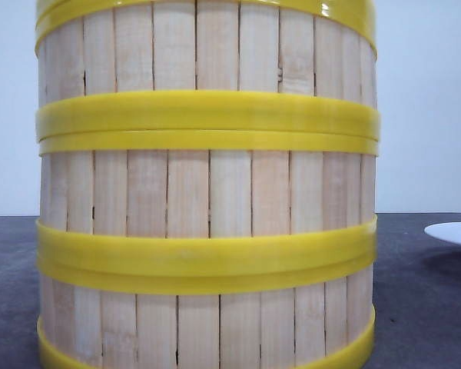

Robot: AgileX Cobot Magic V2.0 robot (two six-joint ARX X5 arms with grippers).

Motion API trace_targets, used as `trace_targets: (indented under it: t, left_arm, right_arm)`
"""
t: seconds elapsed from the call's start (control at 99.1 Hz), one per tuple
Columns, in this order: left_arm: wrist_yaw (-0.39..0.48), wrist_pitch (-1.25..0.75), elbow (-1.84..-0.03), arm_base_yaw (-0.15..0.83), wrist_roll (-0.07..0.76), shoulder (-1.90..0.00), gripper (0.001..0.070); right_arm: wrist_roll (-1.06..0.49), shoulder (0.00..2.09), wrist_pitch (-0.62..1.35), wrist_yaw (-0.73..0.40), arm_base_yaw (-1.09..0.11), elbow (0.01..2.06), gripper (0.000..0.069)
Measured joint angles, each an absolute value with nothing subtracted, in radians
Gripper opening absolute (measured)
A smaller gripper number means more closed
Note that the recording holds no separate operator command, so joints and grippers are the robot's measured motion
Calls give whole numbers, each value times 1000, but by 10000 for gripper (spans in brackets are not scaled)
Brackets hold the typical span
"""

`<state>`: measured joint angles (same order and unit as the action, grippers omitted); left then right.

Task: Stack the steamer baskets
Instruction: 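Open the right gripper and withdraw it from the lidded stack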

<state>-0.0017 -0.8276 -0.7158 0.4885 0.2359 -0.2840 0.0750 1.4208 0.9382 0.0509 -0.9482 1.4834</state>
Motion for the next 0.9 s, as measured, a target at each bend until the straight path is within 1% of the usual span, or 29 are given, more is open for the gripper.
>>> trace_targets:
  t: [0.101, 0.182, 0.303, 0.394, 0.484, 0.565, 0.737, 0.898]
  left_arm:
    - [-2, -828, -716, 488, 236, -284, 297]
    - [-2, -828, -716, 488, 236, -284, 297]
    - [-2, -828, -716, 488, 236, -284, 297]
    - [-2, -828, -716, 488, 236, -284, 297]
    - [-2, -828, -716, 488, 236, -284, 297]
    - [-2, -828, -716, 488, 236, -284, 297]
    - [-2, -828, -716, 488, 236, -284, 297]
    - [-2, -828, -716, 488, 236, -284, 297]
  right_arm:
    - [75, 1420, 939, 44, -948, 1504, 358]
    - [75, 1404, 939, -2, -948, 1537, 361]
    - [74, 1339, 939, -118, -948, 1607, 362]
    - [73, 1269, 929, -232, -948, 1655, 362]
    - [67, 1194, 931, -334, -948, 1661, 362]
    - [67, 1136, 957, -396, -948, 1661, 362]
    - [83, 1030, 1066, -492, -948, 1656, 362]
    - [123, 939, 1095, -510, -948, 1568, 362]
